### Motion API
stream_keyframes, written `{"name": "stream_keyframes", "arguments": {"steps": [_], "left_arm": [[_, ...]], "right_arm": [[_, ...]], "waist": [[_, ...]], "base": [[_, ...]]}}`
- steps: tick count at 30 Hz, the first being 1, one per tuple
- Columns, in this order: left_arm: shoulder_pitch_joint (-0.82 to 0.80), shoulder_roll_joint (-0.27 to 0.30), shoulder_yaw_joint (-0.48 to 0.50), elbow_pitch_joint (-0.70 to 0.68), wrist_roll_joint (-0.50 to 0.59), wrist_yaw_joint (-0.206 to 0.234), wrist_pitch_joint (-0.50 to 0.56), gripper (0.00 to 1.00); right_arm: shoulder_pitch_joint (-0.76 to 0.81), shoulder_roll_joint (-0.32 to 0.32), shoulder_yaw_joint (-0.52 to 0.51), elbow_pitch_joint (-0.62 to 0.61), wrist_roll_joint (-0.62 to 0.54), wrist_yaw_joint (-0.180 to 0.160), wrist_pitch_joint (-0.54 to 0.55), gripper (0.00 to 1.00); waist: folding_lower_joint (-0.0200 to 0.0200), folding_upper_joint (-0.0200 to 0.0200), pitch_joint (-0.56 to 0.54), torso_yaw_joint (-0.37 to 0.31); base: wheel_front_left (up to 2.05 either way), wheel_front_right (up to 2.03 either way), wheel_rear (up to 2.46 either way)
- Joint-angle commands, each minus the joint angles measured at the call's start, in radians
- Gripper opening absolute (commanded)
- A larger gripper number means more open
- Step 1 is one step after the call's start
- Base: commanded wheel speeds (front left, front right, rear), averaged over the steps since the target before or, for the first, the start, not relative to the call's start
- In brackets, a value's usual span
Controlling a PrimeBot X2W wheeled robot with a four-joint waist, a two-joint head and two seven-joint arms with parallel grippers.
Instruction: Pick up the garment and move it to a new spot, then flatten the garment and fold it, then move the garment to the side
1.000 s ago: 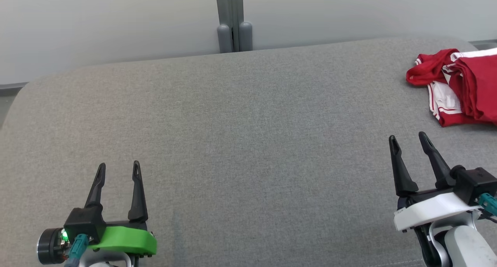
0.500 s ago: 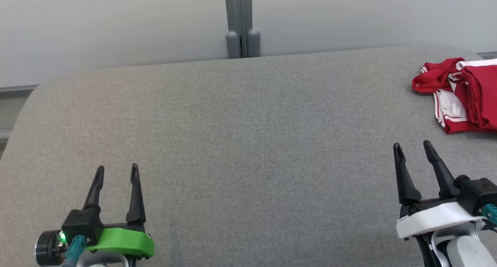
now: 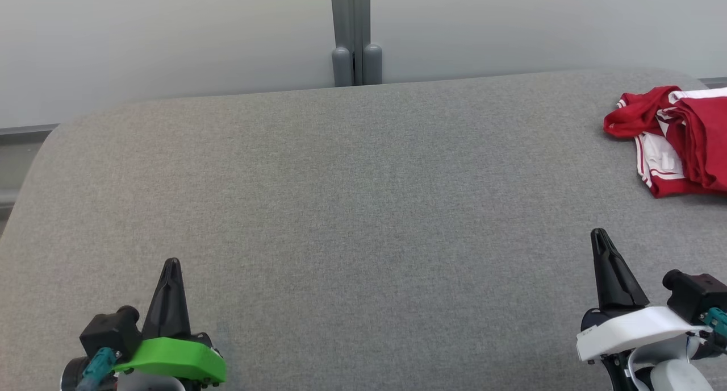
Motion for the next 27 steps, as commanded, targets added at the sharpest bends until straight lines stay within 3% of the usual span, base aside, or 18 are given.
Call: {"name": "stream_keyframes", "arguments": {"steps": [1,27], "left_arm": [[-0.019,0.003,0.014,-0.011,-0.051,-0.008,0.01,0.0],[-0.045,-0.019,0.075,0.001,-0.452,-0.057,0.116,0.0]], "right_arm": [[-0.022,-0.002,-0.011,-0.01,0.048,0.0,0.011,0.0],[-0.053,0.031,-0.052,0.024,0.432,0.0,0.118,0.0]], "waist": [[0.0001,0.0,0.0,-0.001],[0.0001,0.0,-0.002,-0.007]], "base": [[0.0,0.0,0.0],[0.0,0.0,0.0]]}}
